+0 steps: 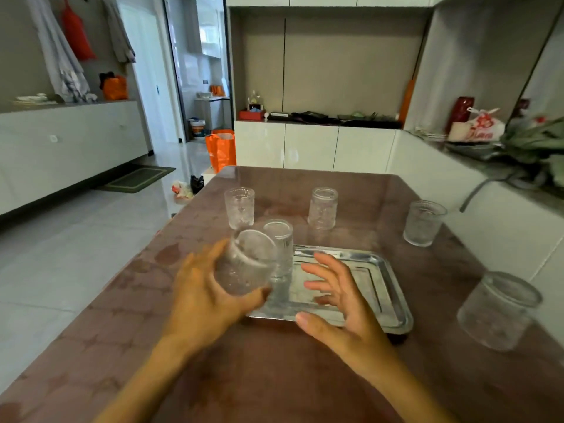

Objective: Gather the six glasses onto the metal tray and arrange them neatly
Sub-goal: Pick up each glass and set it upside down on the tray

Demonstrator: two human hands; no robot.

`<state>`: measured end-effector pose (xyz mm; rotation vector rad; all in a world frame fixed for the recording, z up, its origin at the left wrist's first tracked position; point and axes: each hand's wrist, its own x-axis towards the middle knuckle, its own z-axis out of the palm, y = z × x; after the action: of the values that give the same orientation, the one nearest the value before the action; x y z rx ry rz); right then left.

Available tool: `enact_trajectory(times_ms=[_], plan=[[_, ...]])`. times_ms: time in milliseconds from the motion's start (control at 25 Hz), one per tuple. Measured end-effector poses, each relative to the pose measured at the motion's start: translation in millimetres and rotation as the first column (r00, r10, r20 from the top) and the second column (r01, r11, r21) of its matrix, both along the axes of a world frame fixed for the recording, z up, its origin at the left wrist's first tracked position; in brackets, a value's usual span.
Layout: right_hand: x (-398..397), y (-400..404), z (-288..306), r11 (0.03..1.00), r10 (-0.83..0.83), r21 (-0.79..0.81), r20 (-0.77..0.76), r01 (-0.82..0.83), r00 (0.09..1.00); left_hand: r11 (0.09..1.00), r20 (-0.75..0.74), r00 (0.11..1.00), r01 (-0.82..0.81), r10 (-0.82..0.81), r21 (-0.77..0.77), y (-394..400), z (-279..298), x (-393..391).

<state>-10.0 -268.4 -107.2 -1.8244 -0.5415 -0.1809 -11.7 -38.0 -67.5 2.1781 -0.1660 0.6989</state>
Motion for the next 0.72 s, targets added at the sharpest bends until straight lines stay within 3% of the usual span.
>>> enact_trajectory(times_ms=[80, 120, 160, 240, 280, 320, 360, 440, 480, 600, 720], plan=[[-1.4, 17.1, -2.2, 0.965, 0.083, 0.256, -0.068, -0.063, 0.994, 0.951, 0.155, 0.987, -0.016, -0.034, 0.309, -43.8, 1.2, -5.1], [-3.3, 21.5, -6.5, 0.923, 0.065, 0.384, -0.096, -0.023, 0.993, 0.915, 0.181, 0.98, -0.001, -0.079, 0.403, -59.2, -0.2, -4.2], [-4.9, 22.2, -10.9, 0.878, 0.033, 0.478, -0.128, 0.032, 0.991, 0.899, 0.107, 0.98, 0.107, -0.167, 0.425, -65.8, 0.2, -1.2], [-1.4, 8.8, -11.8, 0.819, -0.065, 0.552, -0.179, 0.155, 0.982, 0.875, -0.176, 0.893, 0.445, -0.415, 0.192, -55.0, -0.9, 9.8], [3.8, -2.5, -7.5, 0.798, -0.123, 0.561, -0.203, 0.218, 0.971, 0.868, -0.247, 0.842, 0.496, -0.48, 0.004, -42.9, -5.0, 15.6], [13.2, -14.6, 0.0, 0.786, -0.192, 0.545, -0.234, 0.292, 0.953, 0.898, -0.258, 0.861, 0.406, -0.438, -0.169, -27.6, -13.7, 24.3], [26.1, -25.7, 8.4, 0.786, -0.256, 0.505, -0.26, 0.357, 0.931, 0.934, -0.289, 0.91, 0.213, -0.297, -0.288, -12.8, -23.1, 36.0], [55.8, -37.7, 23.2, 0.827, -0.362, 0.353, -0.26, 0.437, 0.895, 0.941, -0.47, 0.882, -0.13, -0.034, -0.312, 6.0, -37.6, 49.8], [70.6, -36.8, 27.1, 0.847, -0.422, 0.246, -0.228, 0.471, 0.878, 0.951, -0.543, 0.839, -0.197, 0.039, -0.238, 9.3, -44.3, 52.9], [102.6, -17.9, 17.2, 0.852, -0.524, -0.07, -0.135, 0.52, 0.841, 0.985, -0.529, 0.834, -0.17, 0.16, 0.03, 5.1, -56.8, 57.3], [120.1, 2.7, -7.6, 0.862, -0.496, -0.183, -0.103, 0.473, 0.862, 0.986, -0.454, 0.875, -0.147, 0.166, 0.077, 5.7, -59.5, 56.6]])
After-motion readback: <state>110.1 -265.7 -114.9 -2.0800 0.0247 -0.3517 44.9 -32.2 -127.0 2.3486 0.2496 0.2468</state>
